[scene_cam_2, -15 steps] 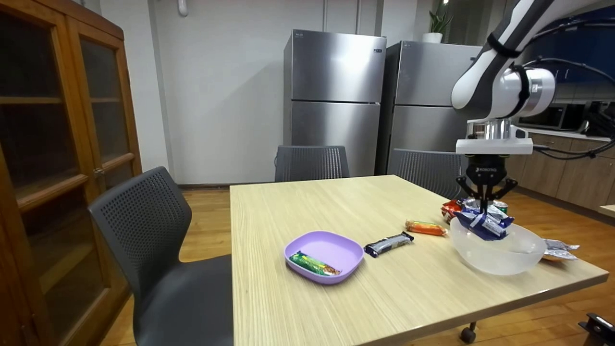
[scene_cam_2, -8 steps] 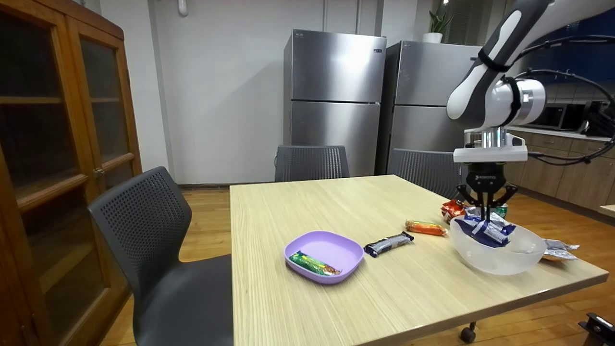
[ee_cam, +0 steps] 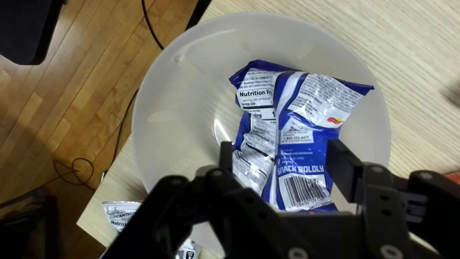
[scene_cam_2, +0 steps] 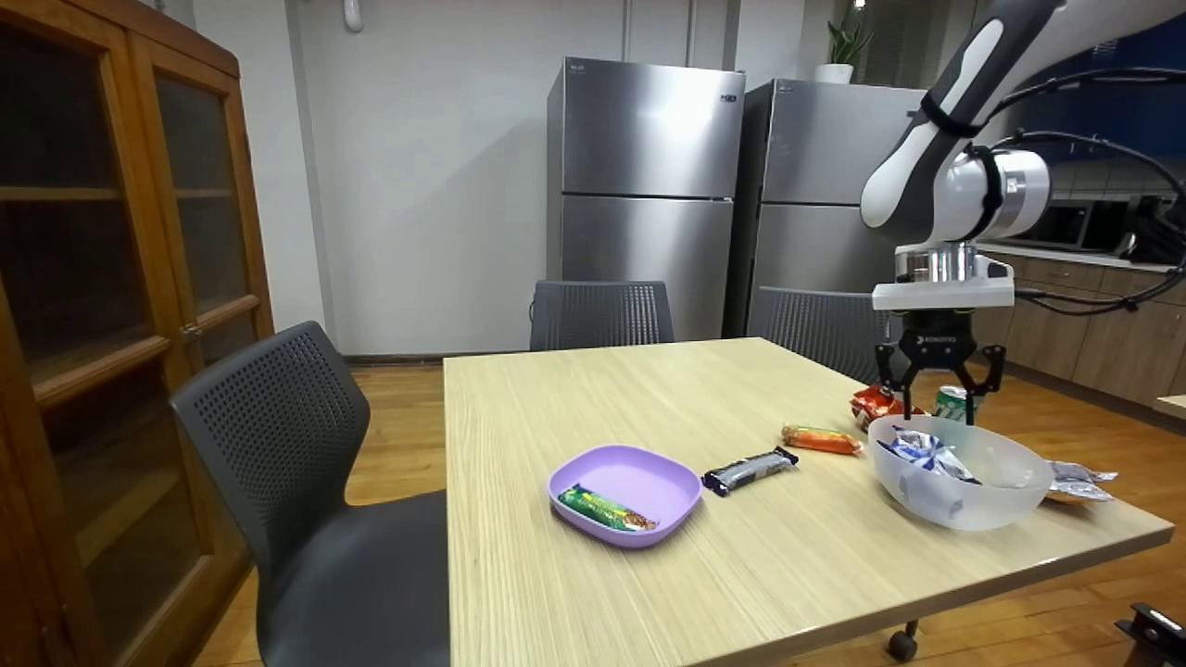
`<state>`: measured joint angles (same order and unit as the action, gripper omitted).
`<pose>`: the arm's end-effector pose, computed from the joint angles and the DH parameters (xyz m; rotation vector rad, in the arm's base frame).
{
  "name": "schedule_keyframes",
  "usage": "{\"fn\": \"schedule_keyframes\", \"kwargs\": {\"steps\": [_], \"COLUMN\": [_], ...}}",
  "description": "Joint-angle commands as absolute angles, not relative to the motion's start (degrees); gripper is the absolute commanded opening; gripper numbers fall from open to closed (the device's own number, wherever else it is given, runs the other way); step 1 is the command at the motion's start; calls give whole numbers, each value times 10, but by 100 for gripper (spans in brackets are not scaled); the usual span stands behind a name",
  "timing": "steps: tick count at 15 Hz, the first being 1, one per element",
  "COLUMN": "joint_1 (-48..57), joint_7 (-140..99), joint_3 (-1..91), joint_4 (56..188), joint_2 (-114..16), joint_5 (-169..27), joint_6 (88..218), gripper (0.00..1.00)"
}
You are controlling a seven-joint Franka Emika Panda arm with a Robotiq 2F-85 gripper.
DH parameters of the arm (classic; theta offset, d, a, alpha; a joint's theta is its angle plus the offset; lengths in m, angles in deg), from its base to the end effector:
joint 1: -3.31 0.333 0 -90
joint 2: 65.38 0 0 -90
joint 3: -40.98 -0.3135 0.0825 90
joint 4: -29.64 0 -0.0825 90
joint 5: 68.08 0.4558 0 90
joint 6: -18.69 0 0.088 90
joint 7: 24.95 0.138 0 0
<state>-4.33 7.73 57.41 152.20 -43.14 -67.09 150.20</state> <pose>0.5278 -0.2468 0.1220 2.6472 -1.4372 -0.3143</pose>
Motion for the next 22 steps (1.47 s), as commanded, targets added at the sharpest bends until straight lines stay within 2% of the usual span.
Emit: {"fn": "schedule_keyframes", "kwargs": {"steps": [1, 8, 21, 22], "joint_1": [-38, -47, -118, -111], "joint_7": [91, 93, -182, -143], "joint_3": [575, 597, 610, 613], "joint_4": [1521, 1543, 1533, 1535], "joint_2": [-449, -489, -457, -461], "joint_5": [-671, -691, -803, -793], "joint_6": [1485, 1484, 1513, 1501], "gripper": [99, 100, 100, 100]}}
